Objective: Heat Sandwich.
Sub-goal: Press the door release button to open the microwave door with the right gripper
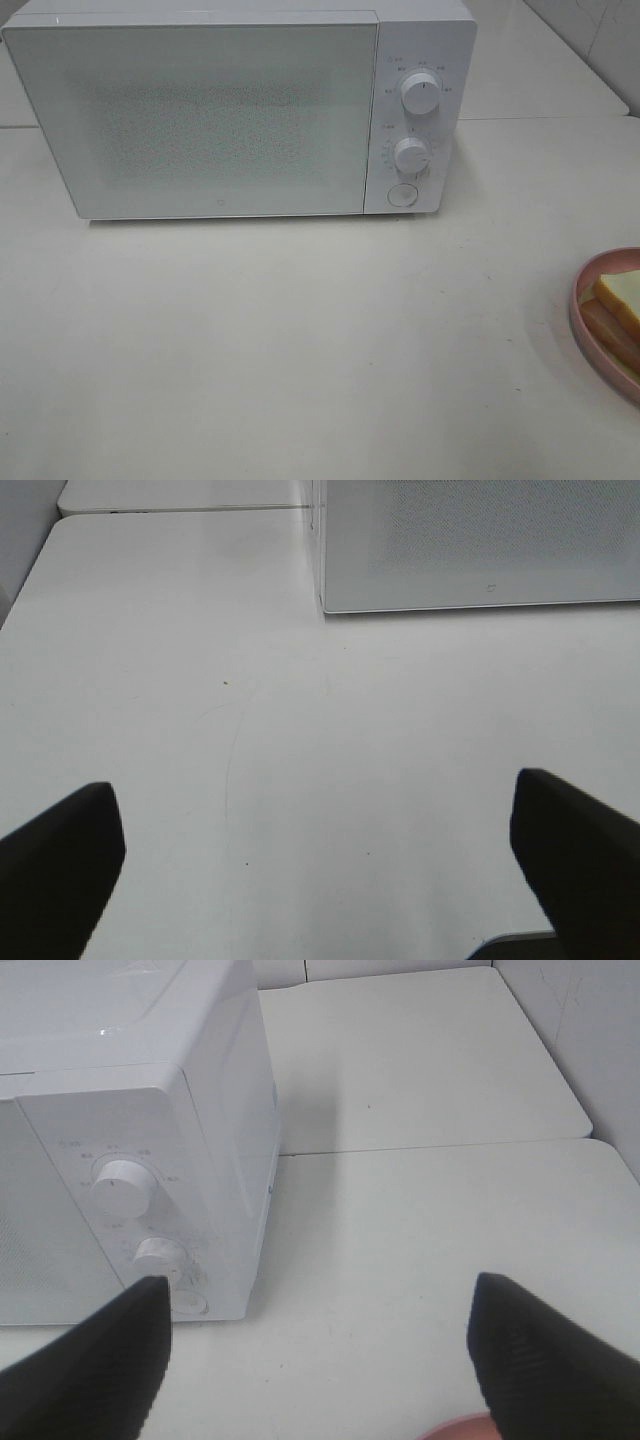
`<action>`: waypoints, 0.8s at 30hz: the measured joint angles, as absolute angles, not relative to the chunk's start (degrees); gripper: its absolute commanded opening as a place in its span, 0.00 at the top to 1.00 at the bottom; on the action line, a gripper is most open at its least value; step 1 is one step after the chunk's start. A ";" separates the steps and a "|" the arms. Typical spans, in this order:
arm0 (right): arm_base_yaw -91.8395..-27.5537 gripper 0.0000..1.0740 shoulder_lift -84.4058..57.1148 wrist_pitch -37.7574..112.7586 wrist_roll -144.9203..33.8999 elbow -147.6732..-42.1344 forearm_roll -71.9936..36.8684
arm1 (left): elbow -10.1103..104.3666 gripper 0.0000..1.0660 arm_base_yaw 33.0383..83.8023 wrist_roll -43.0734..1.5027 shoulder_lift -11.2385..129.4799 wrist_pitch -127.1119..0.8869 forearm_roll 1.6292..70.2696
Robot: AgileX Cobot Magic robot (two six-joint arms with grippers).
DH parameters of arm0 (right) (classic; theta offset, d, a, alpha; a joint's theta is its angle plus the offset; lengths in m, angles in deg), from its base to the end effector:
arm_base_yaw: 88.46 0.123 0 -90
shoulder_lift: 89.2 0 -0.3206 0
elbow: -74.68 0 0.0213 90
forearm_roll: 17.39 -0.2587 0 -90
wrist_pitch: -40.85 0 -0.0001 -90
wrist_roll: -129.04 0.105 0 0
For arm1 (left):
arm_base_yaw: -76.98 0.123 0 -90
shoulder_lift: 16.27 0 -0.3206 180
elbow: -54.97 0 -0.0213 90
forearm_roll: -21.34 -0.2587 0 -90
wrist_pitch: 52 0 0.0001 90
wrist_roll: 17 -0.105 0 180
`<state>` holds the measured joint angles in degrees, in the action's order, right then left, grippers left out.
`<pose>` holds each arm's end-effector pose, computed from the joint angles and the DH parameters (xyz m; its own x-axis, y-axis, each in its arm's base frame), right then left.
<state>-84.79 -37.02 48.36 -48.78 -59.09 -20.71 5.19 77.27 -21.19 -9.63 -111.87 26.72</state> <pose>0.1630 0.0113 0.3306 -0.2791 0.0776 -0.9571 -0.0449 0.9946 0.0938 -0.0208 -0.0086 0.2746 -0.4393 0.0236 -0.8980 0.0791 0.9968 -0.0125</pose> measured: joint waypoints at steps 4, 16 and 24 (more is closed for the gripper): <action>-84.79 0.27 -30.89 42.57 -48.95 -59.09 -20.77 | 5.19 0.08 77.27 -21.19 -9.63 -111.87 26.72; -84.79 0.27 -15.14 22.86 -49.06 -59.09 -20.77 | 5.19 0.08 77.27 -21.19 -9.63 -111.87 26.72; -84.79 0.28 -11.07 13.41 -49.98 -55.54 -21.00 | 5.19 0.08 77.27 -21.19 -9.63 -111.87 26.72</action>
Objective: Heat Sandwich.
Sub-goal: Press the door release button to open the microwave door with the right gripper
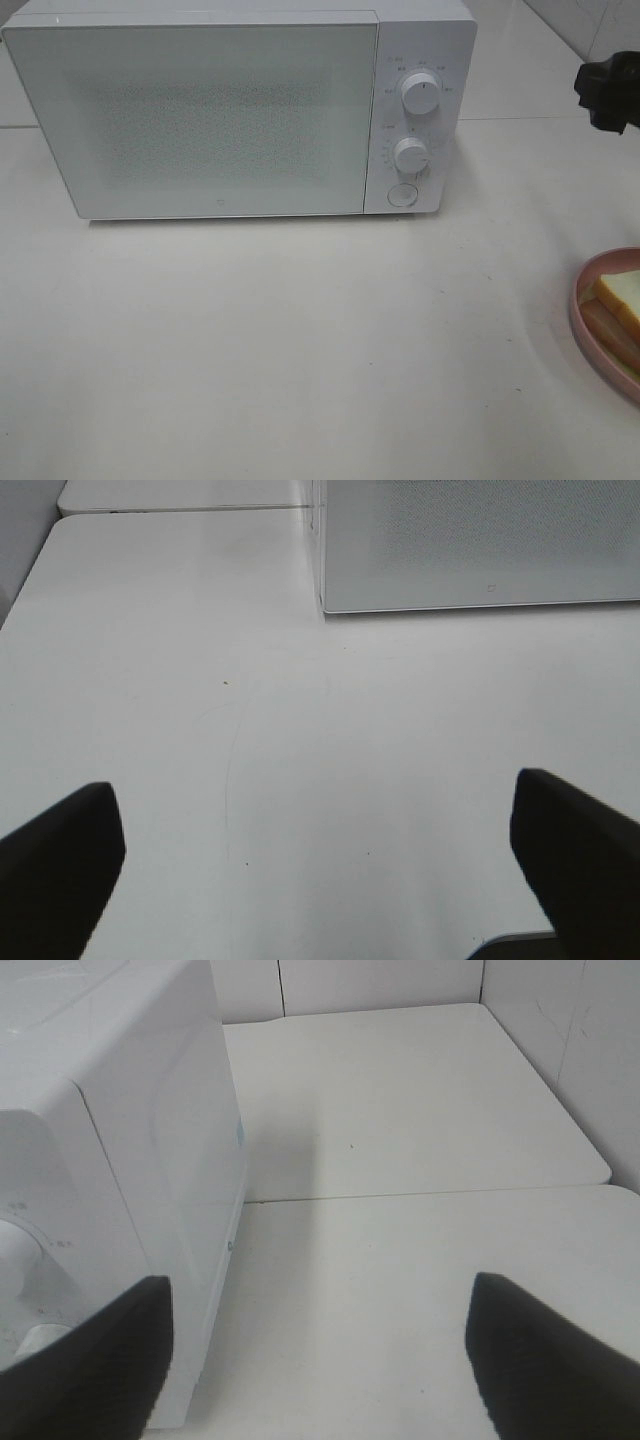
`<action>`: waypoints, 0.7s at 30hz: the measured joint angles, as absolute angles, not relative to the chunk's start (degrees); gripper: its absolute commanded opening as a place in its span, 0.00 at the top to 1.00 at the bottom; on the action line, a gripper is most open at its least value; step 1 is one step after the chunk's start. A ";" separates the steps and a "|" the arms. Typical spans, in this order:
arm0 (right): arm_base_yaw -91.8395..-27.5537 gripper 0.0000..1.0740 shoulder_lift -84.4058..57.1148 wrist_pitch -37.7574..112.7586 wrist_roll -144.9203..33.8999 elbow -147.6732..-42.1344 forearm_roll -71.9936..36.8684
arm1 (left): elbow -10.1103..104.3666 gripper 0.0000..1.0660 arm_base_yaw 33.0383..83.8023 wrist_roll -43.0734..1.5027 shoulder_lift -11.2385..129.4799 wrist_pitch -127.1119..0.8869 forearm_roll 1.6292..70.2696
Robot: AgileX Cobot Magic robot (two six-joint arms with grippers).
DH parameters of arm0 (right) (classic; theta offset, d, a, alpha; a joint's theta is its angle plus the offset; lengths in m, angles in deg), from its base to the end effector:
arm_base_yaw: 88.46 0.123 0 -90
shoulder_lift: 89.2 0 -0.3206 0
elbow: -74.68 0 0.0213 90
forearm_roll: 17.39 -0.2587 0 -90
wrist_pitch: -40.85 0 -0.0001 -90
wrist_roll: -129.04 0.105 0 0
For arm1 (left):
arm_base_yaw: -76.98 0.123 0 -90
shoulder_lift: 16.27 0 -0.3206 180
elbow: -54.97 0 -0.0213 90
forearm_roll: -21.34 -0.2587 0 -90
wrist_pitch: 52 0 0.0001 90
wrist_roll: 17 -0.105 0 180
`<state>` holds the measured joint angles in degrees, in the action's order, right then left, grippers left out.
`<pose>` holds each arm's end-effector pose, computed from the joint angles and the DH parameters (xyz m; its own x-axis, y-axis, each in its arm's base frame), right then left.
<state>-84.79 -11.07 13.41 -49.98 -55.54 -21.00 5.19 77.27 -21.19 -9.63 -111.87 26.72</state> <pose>0.2541 0.0133 0.2753 -0.1843 0.0613 -0.9810 -0.0221 0.9975 0.0665 -0.0208 -0.0086 0.2746 -0.4393 0.0236 -0.8980 0.0791 0.9968 -0.0125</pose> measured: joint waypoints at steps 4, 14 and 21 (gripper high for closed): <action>-82.90 0.28 -10.44 9.86 -52.04 -52.62 -22.78 | 5.19 0.08 77.27 -21.19 -9.63 -111.87 26.72; -73.05 0.29 -10.49 1.78 -60.29 -47.69 -33.20 | 5.19 0.08 77.27 -21.19 -9.63 -111.87 26.72; -65.03 0.29 -7.92 -5.67 -62.47 -45.63 -40.42 | 5.19 0.08 77.27 -21.19 -9.63 -111.87 26.72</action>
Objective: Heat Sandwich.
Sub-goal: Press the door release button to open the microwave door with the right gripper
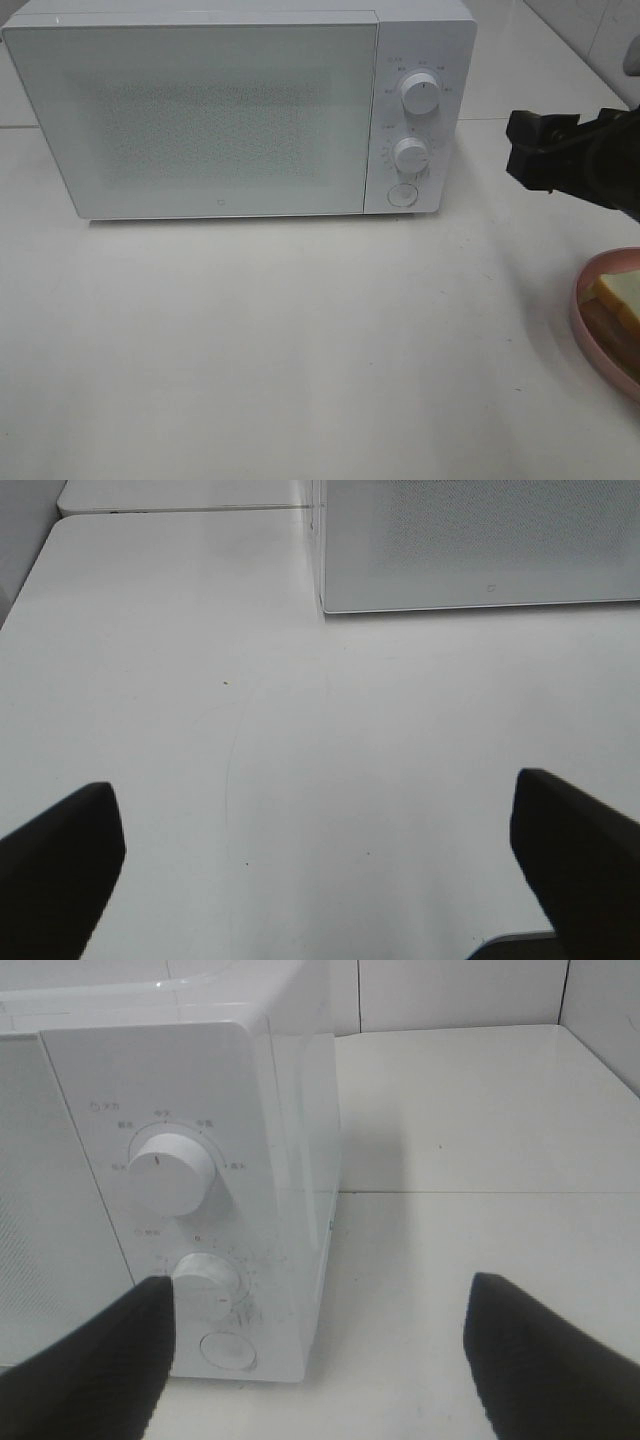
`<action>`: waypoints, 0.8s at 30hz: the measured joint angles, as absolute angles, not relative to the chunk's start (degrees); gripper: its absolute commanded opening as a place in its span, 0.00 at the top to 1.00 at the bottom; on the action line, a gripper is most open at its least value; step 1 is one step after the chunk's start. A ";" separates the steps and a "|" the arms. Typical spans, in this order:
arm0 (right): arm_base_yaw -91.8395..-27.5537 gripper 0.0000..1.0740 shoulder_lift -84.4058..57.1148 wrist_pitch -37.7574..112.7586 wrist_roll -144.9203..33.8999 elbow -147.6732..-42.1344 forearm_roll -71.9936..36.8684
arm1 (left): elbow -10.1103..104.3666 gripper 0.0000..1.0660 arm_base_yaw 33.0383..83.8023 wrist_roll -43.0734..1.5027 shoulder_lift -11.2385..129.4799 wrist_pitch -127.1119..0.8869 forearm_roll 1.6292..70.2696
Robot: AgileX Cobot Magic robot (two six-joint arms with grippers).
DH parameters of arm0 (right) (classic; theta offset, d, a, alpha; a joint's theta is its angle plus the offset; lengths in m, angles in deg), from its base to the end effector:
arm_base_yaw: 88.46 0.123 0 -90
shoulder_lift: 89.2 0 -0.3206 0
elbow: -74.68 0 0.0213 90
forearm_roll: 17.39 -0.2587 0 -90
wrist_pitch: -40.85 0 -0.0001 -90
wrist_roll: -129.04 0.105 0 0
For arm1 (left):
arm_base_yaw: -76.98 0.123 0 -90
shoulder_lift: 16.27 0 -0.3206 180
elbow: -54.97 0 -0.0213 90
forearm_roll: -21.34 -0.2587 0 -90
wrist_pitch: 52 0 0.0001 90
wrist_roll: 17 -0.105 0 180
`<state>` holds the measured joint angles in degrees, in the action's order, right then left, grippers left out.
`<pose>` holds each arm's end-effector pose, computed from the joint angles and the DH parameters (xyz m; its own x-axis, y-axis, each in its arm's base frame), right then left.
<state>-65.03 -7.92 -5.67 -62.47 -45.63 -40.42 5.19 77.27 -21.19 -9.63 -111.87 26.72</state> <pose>0.2236 0.0645 0.2403 -0.1190 0.0358 -0.9923 -0.1131 0.9924 0.0494 -0.0208 -0.0086 0.2746 -0.4393 0.0236 -0.8980 0.0791 0.9968 -0.0125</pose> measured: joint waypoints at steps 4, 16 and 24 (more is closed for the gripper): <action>-60.50 0.29 -3.68 -9.74 -62.93 -45.40 -44.15 | 5.19 0.08 77.27 -21.19 -9.63 -111.87 26.72; -48.12 0.29 9.39 -22.69 -62.93 -45.34 -57.61 | 5.19 0.08 77.27 -21.19 -9.63 -111.87 26.72; -42.85 0.29 14.83 -26.13 -62.93 -46.20 -63.86 | 5.19 0.08 77.27 -21.19 -9.63 -111.87 26.72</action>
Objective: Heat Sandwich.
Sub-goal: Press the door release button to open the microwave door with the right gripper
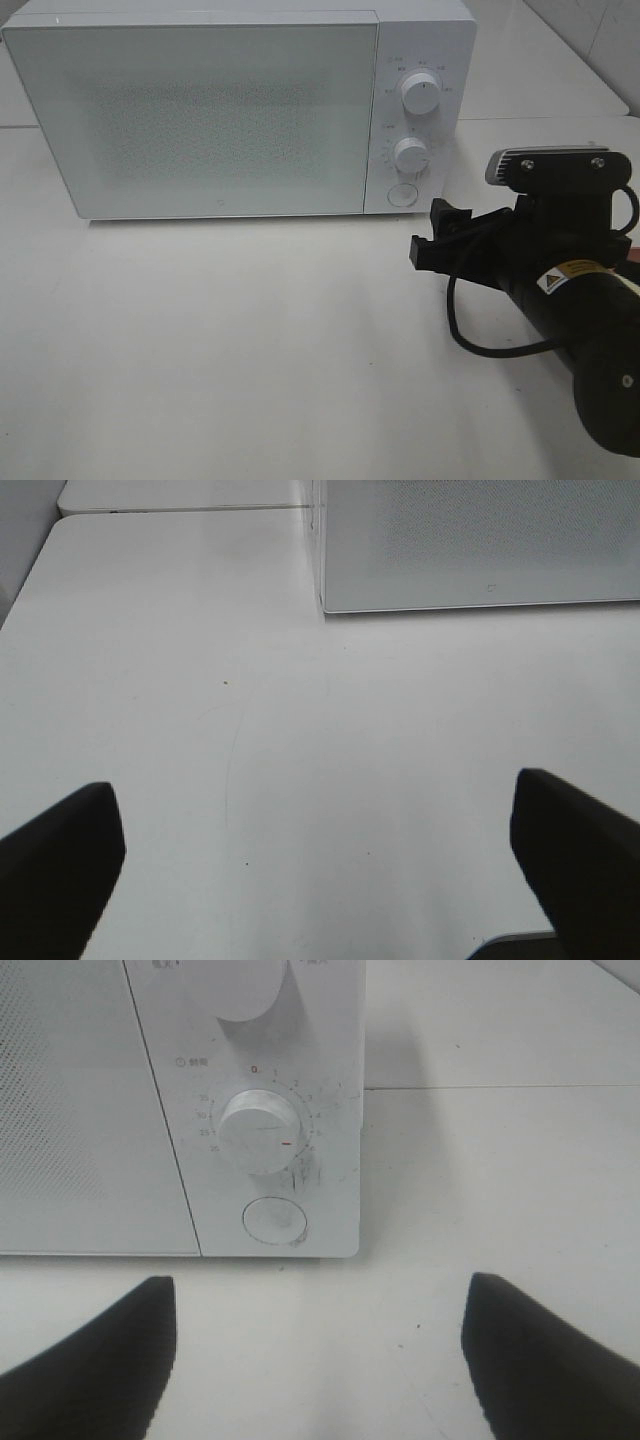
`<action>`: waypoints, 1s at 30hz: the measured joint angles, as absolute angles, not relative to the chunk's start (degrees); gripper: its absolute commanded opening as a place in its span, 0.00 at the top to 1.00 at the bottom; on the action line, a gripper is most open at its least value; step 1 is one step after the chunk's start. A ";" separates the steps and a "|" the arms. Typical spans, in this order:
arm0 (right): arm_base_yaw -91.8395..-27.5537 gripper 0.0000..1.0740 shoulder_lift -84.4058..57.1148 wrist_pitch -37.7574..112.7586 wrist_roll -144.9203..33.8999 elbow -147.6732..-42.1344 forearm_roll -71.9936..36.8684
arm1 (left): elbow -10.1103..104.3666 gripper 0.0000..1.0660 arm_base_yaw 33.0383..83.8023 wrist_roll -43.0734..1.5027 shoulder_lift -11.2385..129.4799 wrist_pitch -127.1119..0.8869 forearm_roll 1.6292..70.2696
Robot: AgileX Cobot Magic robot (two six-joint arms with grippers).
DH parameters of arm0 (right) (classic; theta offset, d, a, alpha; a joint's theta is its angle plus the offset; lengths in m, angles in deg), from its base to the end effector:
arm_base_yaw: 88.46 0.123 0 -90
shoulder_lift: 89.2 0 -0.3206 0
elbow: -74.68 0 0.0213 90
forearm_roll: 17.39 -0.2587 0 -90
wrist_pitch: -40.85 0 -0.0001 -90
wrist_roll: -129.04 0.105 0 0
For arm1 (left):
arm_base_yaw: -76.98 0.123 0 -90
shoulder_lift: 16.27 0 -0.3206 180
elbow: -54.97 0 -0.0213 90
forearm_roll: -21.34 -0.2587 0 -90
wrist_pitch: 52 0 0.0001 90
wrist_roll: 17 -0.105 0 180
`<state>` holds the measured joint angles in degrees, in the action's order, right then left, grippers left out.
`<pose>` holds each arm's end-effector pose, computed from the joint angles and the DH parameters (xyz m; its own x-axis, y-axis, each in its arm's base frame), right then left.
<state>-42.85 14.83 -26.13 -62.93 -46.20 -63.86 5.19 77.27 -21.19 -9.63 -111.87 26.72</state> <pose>0.2240 0.1287 0.1725 -0.1906 -0.0024 -0.9817 -0.0473 0.9989 0.0067 -0.0208 -0.0086 0.2746 -0.4393 0.0236 -0.8980 0.0791 0.9968 -0.0125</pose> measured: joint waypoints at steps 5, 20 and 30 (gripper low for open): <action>-40.04 0.29 18.27 -26.99 -62.93 -48.21 -68.27 | 5.19 0.08 77.27 -21.19 -9.63 -111.87 26.72; -39.13 0.29 20.90 -26.64 -59.72 -50.10 -69.76 | 5.19 0.08 77.27 -21.19 -9.63 -111.87 26.67; -39.13 0.34 20.90 -26.64 -34.86 -50.10 -69.76 | 5.19 0.08 77.27 -21.19 -9.63 -111.87 26.67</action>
